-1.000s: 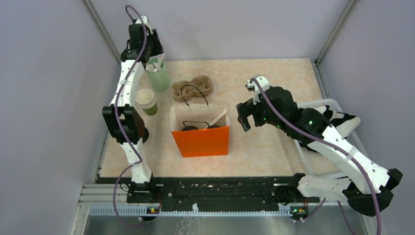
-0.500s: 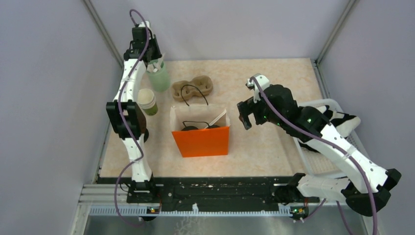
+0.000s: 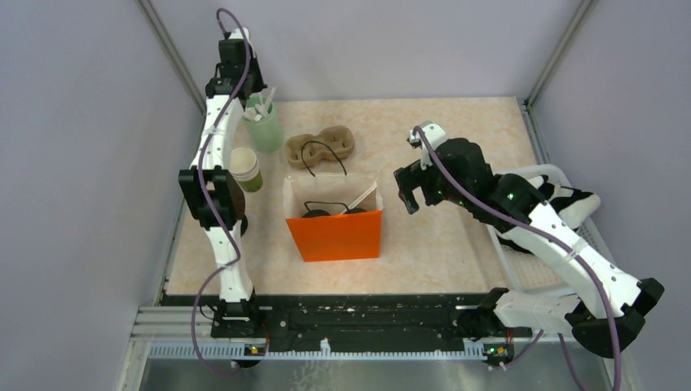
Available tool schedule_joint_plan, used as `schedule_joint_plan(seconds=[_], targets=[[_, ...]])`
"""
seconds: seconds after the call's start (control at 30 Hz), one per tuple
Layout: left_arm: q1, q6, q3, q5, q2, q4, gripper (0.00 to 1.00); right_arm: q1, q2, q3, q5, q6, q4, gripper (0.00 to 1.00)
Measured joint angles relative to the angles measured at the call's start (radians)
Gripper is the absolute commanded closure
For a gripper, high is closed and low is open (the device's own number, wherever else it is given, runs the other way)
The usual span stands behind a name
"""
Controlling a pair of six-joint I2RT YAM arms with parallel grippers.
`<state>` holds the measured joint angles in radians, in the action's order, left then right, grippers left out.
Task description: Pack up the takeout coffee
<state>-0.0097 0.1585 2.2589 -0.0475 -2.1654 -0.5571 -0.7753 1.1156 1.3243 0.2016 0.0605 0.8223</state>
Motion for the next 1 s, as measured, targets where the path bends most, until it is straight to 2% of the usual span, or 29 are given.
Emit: schedule_joint_plan(seconds=[0.33, 0.57, 0.8, 1.0], targets=[[0.0, -0.11, 0.024, -0.127, 0.052, 0.001, 0.99, 0.002, -0.002, 0.0, -0.008, 0.0, -0.019, 0.01], [0.0, -0.115, 0.025, -0.135, 0.239, -0.003, 1.0, 0.002, -0.03, 0.0, -0.031, 0.002, -0.034, 0.01], [0.0, -0.068, 0.018, -0.025, 0.5, -0.007, 1.0, 0.002, -0.084, -0.002, -0.058, 0.003, -0.066, 0.01], [0.0, 0.002, -0.055, 0.22, 0.738, -0.048, 1.0, 0.002, -0.096, -0.003, -0.088, 0.019, -0.085, 0.01]])
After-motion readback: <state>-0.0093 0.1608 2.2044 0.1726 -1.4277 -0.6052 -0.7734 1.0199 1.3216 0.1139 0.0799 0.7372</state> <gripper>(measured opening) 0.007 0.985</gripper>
